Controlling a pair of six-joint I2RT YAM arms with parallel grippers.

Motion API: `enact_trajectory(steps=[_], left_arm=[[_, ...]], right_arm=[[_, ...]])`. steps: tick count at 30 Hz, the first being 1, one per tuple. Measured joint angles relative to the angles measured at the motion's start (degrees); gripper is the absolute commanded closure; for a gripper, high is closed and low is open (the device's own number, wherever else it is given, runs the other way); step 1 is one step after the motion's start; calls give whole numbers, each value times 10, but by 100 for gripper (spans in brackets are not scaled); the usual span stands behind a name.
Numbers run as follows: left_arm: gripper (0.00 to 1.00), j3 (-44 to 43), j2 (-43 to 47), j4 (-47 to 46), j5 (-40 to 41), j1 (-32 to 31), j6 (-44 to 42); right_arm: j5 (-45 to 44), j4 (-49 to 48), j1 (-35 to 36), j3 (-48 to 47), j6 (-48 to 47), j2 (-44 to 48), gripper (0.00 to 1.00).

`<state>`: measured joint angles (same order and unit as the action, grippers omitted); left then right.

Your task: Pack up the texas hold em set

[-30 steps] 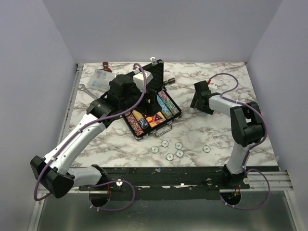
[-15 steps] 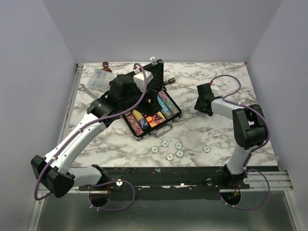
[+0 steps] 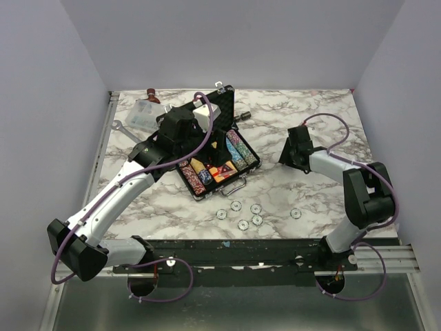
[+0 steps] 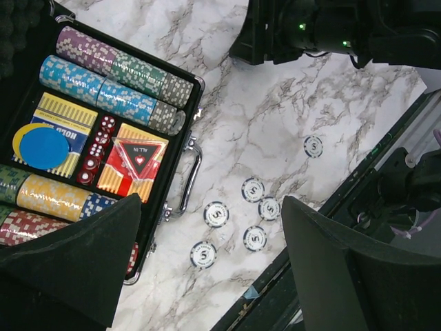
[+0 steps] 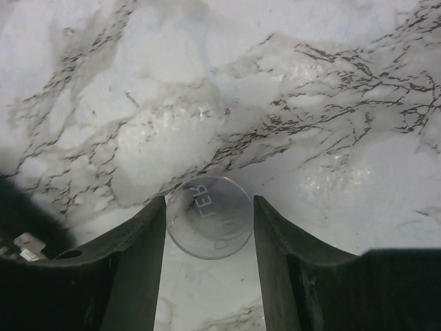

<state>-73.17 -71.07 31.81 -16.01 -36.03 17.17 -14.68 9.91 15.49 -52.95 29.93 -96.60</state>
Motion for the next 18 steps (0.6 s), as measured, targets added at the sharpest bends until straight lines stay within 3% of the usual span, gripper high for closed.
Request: enact_trajectory(steps=[10,18], left_arm=[[18,1,2,-4,13,0,0],[18,15,29,-9,50,0,3]], right_arm=[[74,-33,18,13,16,91,71],[132,-98,146,-61,62,44,71]])
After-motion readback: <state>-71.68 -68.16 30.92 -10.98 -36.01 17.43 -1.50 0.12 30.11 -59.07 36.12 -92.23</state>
